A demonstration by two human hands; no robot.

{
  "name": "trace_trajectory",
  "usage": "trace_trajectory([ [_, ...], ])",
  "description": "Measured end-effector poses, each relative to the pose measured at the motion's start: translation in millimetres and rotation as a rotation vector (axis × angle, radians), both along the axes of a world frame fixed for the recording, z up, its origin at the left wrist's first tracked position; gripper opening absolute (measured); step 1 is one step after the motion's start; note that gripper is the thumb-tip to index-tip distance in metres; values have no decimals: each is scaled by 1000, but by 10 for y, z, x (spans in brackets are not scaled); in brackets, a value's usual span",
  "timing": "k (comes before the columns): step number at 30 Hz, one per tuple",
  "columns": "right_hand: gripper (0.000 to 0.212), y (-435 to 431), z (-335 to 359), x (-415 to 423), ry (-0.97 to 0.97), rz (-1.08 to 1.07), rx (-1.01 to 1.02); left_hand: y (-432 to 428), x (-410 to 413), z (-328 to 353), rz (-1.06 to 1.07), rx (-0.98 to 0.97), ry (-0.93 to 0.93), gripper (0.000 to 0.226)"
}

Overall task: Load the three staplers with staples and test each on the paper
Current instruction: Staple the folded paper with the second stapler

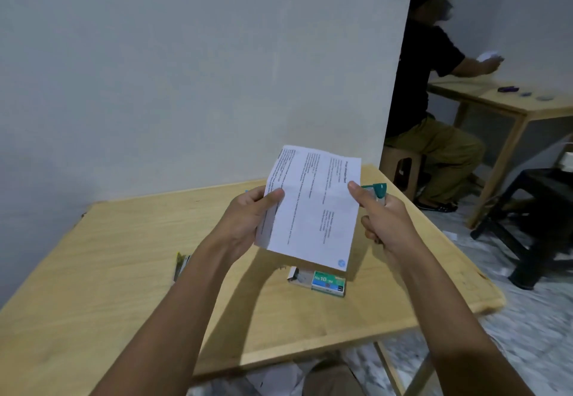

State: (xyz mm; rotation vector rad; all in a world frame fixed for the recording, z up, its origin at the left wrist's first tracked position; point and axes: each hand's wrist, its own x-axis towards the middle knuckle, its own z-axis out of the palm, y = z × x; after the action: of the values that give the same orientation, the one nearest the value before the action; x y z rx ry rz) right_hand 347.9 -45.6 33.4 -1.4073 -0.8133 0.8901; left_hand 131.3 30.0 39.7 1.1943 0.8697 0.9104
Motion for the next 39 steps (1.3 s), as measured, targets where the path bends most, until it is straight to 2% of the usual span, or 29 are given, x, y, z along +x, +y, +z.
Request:
trace_trajectory([
  [3,33,-67,57,-178,113,39,54,-159,-146,104,8,148,24,26],
  [6,33,-165,104,-345,128,1,122,-267,-258,136,109,288,116,24],
  [8,28,-251,142,-487,146,-59,179,-329,-283,71,289,336,331,33],
  [10,21,-344,180,-646,168,-111,221,-510,-239,15,500,262,440,53],
  [13,15,-476,225,-909,191,-140,246,-850,-98,-17,596,68,335,84],
  [16,12,-578,226,-1142,248,-88,259,-1021,-4,-50,505,-74,52,107],
  [18,12,-629,202,-1269,266,-11,224,-1049,-6,0,363,-118,-245,99],
  [20,20,-645,157,-1360,297,63,182,-1053,-52,113,287,-136,-468,61],
  [22,26,-652,138,-1411,285,111,153,-1026,-121,199,299,-151,-553,35],
  [24,27,-664,123,-1435,219,129,155,-994,-204,206,335,-136,-544,29],
  [27,34,-679,94,-1369,143,23,191,-998,-325,193,339,-76,-468,28],
  [30,37,-710,127,-1238,151,-9,149,-1036,-462,182,226,7,-368,30],
  [35,10,-756,162,-1093,170,84,120,-1051,-607,161,61,20,-236,32],
  [39,6,-806,151,-1091,169,127,140,-1032,-658,144,73,38,-201,33],
])
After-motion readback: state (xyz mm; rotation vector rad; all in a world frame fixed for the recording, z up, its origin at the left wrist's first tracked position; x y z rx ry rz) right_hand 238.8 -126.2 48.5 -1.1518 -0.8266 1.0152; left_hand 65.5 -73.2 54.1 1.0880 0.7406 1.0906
